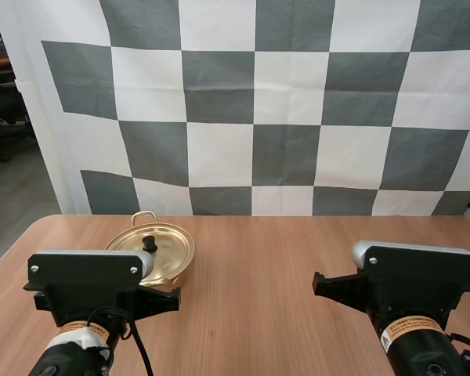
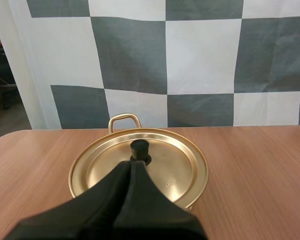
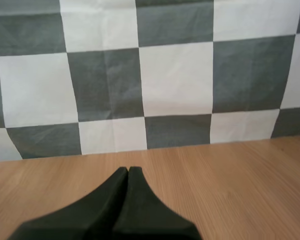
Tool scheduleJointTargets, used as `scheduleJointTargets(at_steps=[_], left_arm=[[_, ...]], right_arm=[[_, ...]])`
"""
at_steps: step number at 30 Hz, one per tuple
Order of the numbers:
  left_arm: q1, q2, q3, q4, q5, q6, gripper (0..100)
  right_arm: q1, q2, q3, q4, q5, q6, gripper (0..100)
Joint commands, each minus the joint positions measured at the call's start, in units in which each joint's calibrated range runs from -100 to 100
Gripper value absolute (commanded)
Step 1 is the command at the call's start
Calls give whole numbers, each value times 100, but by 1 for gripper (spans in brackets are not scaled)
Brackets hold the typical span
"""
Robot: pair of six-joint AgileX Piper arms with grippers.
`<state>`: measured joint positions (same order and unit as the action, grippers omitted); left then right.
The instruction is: Open the pot, put the car inside, and close it
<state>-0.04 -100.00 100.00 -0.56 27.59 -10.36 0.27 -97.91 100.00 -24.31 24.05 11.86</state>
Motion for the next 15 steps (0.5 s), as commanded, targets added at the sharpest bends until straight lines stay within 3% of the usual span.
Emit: scheduleJointTargets(at_steps=[1,15], left_arm=[[-1,0,0,0,9,2,0],[-1,0,0,0,9,2,0]], right_arm=[[0,-89,0,81,818,4,0],[0,-209,0,87,967,-278,0]])
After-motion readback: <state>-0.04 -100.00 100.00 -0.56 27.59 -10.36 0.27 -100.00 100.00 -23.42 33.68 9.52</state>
